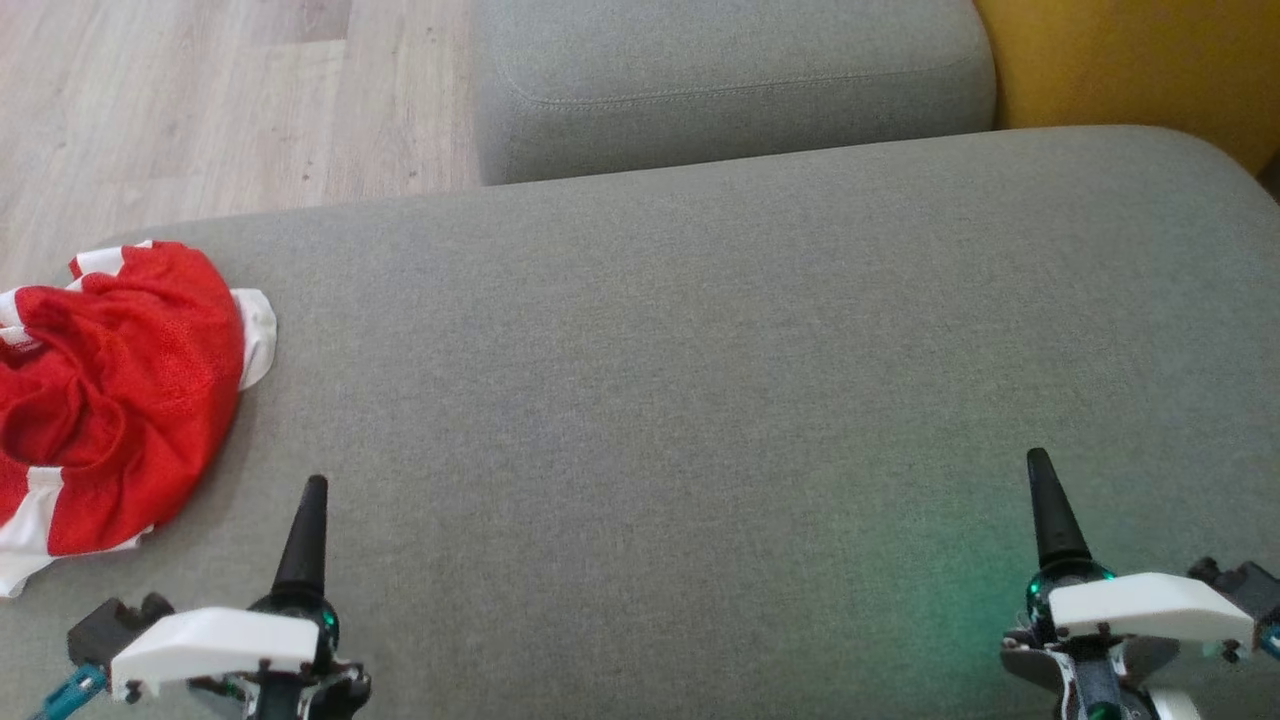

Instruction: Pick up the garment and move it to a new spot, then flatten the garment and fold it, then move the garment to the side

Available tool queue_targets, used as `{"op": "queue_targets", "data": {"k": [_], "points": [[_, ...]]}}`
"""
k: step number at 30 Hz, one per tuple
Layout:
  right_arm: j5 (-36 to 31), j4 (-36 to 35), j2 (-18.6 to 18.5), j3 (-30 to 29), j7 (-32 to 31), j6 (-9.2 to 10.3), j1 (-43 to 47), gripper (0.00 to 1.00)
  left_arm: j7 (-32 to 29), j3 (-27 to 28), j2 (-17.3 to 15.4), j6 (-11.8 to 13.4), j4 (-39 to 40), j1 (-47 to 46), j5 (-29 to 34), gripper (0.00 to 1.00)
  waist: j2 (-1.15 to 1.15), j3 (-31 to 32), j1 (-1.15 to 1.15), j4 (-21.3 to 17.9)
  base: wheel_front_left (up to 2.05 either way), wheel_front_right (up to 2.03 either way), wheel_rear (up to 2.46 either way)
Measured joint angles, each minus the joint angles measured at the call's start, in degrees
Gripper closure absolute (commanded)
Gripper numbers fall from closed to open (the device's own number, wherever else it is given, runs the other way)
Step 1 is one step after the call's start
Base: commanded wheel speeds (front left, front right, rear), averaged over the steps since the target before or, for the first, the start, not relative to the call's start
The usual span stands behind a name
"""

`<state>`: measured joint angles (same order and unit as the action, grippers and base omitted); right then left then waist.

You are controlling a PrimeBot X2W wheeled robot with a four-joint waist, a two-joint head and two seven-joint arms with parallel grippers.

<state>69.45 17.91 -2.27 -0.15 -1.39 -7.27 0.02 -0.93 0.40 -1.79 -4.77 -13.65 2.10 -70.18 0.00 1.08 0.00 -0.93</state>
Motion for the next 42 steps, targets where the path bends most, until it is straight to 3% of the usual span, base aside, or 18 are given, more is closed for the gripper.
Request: {"op": "queue_targets", "data": {"k": [23,42], "points": [[-15.61,-2.86,-0.03,6.55,3.99,0.00,0.02,0.00,3.89,-3.55,-0.41,3.81,4.25,2.60,17.72,0.00,0.00,1.29,0.00,-0.18,0.00,0.00,0.00],[-23.95,-3.15,-0.05,8.17,7.01,0.00,0.63,0.00,6.73,-4.92,-0.90,3.79,7.01,5.89,30.00,0.00,0.00,2.79,0.00,-0.05,0.00,0.00,0.00]]}}
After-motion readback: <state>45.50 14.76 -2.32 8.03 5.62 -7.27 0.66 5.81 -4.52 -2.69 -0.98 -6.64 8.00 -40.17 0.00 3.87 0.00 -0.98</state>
